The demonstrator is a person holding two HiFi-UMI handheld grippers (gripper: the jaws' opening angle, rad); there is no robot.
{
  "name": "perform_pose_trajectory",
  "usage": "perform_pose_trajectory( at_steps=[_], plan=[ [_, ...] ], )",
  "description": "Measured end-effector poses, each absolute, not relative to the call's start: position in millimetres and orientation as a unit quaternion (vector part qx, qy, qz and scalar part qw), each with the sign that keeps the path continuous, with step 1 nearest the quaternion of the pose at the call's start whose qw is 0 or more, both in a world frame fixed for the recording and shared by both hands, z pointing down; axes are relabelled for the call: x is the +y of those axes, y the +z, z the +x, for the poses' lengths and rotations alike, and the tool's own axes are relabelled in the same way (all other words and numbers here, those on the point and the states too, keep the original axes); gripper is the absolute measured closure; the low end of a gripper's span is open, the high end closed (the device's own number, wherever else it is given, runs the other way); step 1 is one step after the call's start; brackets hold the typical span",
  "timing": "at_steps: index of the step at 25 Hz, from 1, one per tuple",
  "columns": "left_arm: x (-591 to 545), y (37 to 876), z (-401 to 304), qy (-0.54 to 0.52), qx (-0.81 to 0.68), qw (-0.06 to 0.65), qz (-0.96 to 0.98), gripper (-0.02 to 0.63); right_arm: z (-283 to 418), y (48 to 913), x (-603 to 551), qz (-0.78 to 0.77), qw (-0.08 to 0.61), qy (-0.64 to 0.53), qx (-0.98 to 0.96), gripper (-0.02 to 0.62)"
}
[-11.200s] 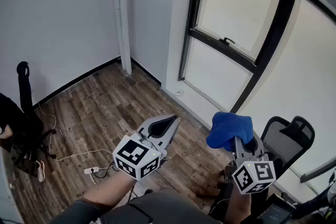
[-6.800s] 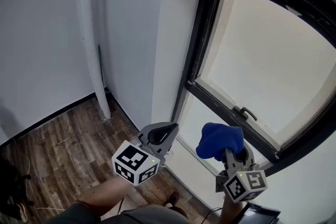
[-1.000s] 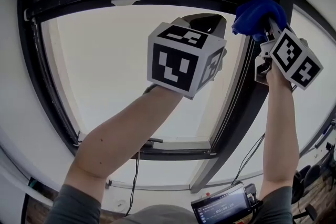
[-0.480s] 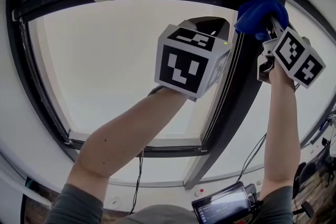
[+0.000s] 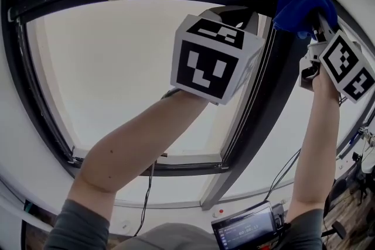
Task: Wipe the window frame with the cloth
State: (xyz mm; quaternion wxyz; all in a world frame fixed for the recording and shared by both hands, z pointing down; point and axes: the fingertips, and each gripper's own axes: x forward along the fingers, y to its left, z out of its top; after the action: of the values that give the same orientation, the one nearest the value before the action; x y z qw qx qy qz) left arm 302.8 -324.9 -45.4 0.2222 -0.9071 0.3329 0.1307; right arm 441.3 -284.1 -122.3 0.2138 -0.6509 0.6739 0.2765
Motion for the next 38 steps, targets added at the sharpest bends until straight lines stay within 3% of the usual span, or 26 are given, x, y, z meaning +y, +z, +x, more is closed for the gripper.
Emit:
perform_pose_trajectory(
  at_steps=[21,38],
  plan=[
    [-356,72,308,0.048,0.335,0.18,-0.924,0.598,452,27,-345,-0.683,0.127,0.19,0.694,0.478],
    [-352,228,297,0.007,0.311,0.093,-0.946,0.598,460,210,-362,-0.701,0.063,0.107,0.703,0.477]
  ],
)
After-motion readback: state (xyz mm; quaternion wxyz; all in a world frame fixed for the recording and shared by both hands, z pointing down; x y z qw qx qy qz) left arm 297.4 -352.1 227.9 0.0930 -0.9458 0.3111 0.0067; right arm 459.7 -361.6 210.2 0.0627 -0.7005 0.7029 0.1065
